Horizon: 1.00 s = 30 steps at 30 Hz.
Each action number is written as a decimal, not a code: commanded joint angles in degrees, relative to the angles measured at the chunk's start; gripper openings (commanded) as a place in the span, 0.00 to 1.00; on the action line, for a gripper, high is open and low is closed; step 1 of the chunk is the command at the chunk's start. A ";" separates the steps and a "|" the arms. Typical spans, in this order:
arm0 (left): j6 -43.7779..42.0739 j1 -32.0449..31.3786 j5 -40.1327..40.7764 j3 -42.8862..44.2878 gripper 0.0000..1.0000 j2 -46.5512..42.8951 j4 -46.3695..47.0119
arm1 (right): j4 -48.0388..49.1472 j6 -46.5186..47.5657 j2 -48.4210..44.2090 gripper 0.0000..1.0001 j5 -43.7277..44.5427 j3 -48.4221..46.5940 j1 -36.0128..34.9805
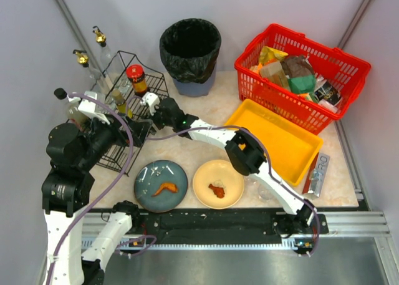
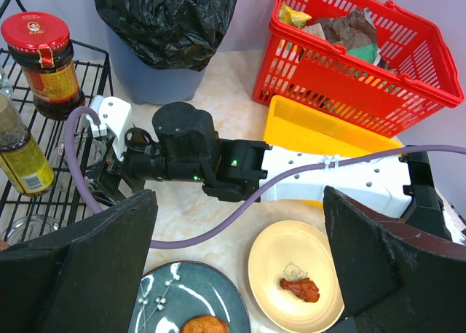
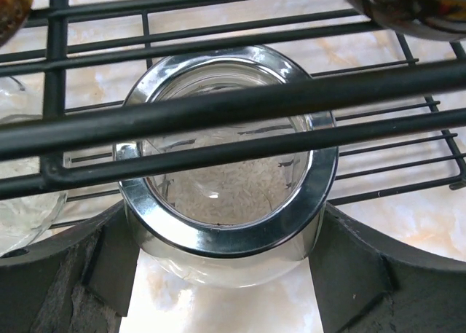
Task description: Clear the kitchen counter
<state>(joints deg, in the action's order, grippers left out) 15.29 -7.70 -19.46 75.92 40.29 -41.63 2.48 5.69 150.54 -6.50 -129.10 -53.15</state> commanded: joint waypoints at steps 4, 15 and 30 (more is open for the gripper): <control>0.18 -0.03 -0.49 1.51 0.99 0.31 1.90 | 4.73 -2.09 0.54 0.67 -0.53 -4.14 -0.73; 0.18 -0.03 -0.49 2.48 0.99 0.14 1.37 | 7.80 -1.39 -1.21 0.90 -2.38 -0.20 -0.73; -0.26 -0.03 -0.22 3.09 0.99 -0.04 0.67 | 10.78 -2.44 -4.89 0.99 -1.32 4.98 -0.82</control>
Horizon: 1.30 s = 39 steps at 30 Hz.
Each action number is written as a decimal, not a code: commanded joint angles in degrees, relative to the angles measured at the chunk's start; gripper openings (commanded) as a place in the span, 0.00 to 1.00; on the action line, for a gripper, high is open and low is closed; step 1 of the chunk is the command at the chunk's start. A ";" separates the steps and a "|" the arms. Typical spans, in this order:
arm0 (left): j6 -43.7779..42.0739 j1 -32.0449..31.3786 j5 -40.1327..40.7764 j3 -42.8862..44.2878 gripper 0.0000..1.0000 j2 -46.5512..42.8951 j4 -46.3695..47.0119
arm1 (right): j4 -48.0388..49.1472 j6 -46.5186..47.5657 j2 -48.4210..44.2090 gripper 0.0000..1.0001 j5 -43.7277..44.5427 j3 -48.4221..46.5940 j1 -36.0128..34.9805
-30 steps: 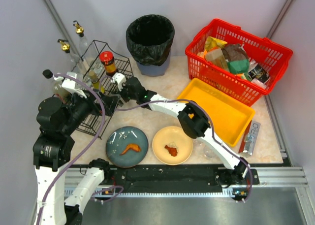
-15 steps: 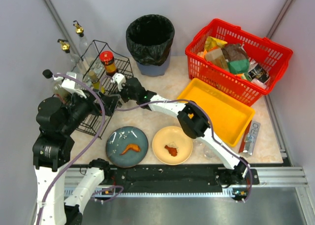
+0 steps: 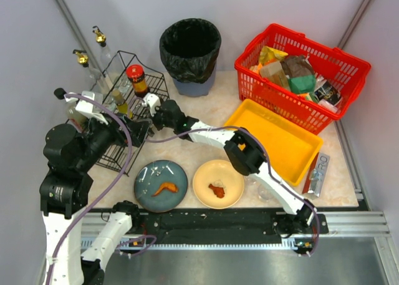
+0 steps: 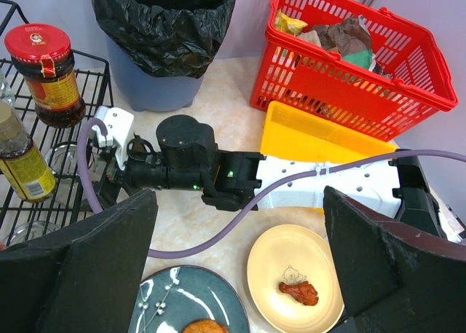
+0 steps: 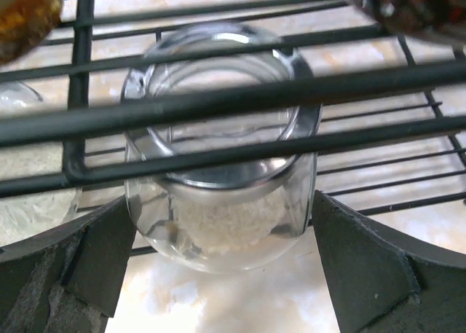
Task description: Clear the kitchen counter
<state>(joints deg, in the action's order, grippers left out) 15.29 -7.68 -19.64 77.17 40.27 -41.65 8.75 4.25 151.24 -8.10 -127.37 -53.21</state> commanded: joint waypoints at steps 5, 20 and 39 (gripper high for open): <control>-0.43 -0.05 -0.05 1.93 0.99 -0.10 0.60 | 11.79 -1.18 -11.83 0.99 -0.07 13.97 -0.75; 0.00 -0.05 -0.84 2.02 0.99 -0.54 0.69 | 17.00 -3.81 -18.44 0.58 -1.22 23.66 -1.02; -0.26 -0.05 -0.40 1.67 0.99 -0.54 0.60 | 8.83 -9.08 -10.53 0.17 0.54 13.03 -0.93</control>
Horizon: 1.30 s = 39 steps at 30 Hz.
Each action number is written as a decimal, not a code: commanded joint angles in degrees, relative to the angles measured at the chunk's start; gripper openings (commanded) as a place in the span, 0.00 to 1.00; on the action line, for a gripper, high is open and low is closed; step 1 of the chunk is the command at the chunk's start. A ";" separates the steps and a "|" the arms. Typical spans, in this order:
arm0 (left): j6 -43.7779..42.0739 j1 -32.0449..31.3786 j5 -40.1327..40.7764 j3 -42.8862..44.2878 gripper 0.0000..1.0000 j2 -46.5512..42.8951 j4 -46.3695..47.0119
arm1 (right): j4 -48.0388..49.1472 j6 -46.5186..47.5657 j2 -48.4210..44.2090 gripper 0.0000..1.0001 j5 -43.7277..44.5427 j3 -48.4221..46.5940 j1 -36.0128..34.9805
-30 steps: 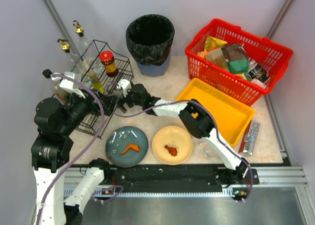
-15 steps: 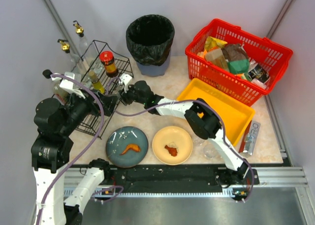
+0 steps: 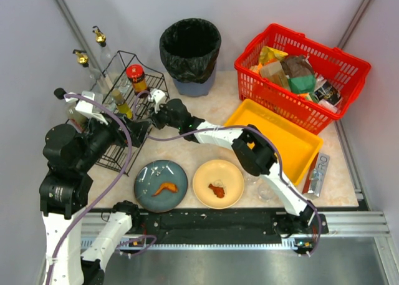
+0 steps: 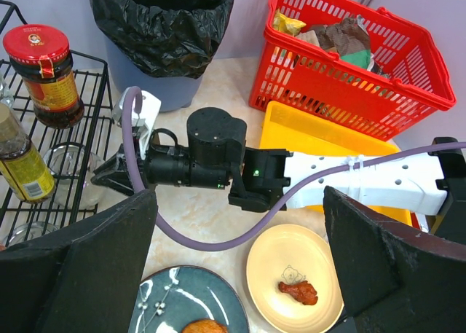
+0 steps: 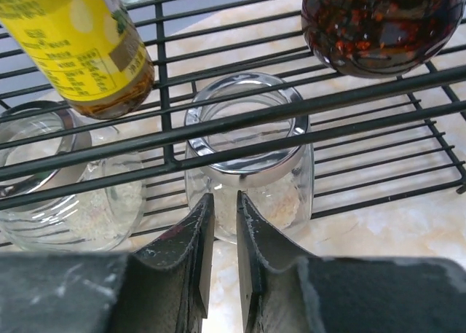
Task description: Clear the kitchen counter
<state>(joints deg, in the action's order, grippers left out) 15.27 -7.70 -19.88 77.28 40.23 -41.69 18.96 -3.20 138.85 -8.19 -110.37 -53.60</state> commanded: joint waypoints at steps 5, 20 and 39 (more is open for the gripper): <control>-0.24 -0.03 -0.16 1.56 0.99 -0.41 0.74 | -2.70 -2.51 2.92 0.15 0.98 -5.73 -0.62; -0.59 -0.03 0.28 2.00 0.99 -0.50 0.03 | -1.93 -4.61 1.53 0.16 2.56 -4.71 -0.45; -0.32 -0.03 -3.23 -0.46 0.99 -0.68 -0.14 | -25.28 -7.53 -29.85 0.77 -9.46 25.18 0.25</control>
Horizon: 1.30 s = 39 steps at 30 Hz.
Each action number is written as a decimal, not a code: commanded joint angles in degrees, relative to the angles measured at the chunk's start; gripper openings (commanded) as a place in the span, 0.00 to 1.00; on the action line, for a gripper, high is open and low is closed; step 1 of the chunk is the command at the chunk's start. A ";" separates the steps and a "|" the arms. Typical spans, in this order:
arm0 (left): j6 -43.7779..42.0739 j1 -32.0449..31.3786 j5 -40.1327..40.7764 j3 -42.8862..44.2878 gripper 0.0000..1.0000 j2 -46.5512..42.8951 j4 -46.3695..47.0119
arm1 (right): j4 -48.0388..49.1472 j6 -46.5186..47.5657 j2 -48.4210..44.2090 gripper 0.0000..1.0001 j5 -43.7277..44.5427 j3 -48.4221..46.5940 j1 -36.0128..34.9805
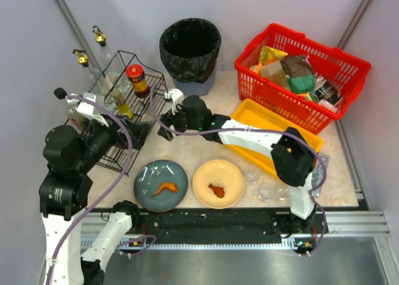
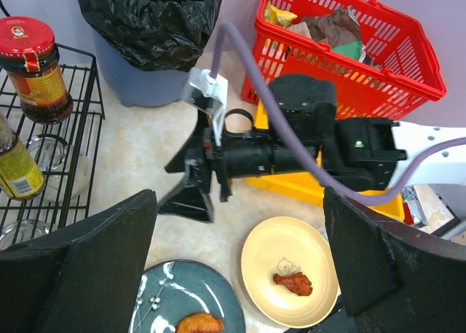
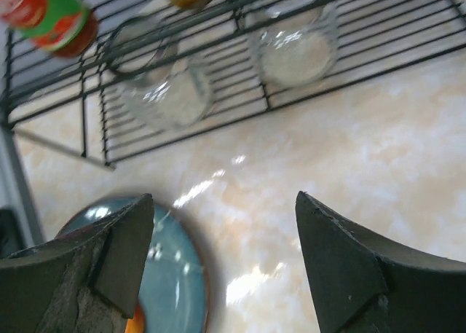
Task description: Clear the kitchen counter
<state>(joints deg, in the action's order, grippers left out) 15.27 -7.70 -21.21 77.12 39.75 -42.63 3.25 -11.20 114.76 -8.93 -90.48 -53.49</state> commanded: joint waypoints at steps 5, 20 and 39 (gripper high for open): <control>-0.42 -0.03 -2.43 -1.18 0.99 -0.28 1.06 | -11.85 1.27 -9.99 0.80 -12.42 14.27 0.23; 1.26 -0.03 -2.96 -3.12 0.99 -1.87 1.94 | -13.79 -0.14 1.95 0.80 -29.46 10.59 2.52; 1.17 -0.03 -2.17 -3.73 0.99 -2.13 2.11 | -8.26 -3.82 10.83 0.73 -38.71 7.60 2.78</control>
<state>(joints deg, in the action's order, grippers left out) 16.36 -7.70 -23.51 74.02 38.00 -43.33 -5.61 -14.17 122.96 -47.48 -80.09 -50.83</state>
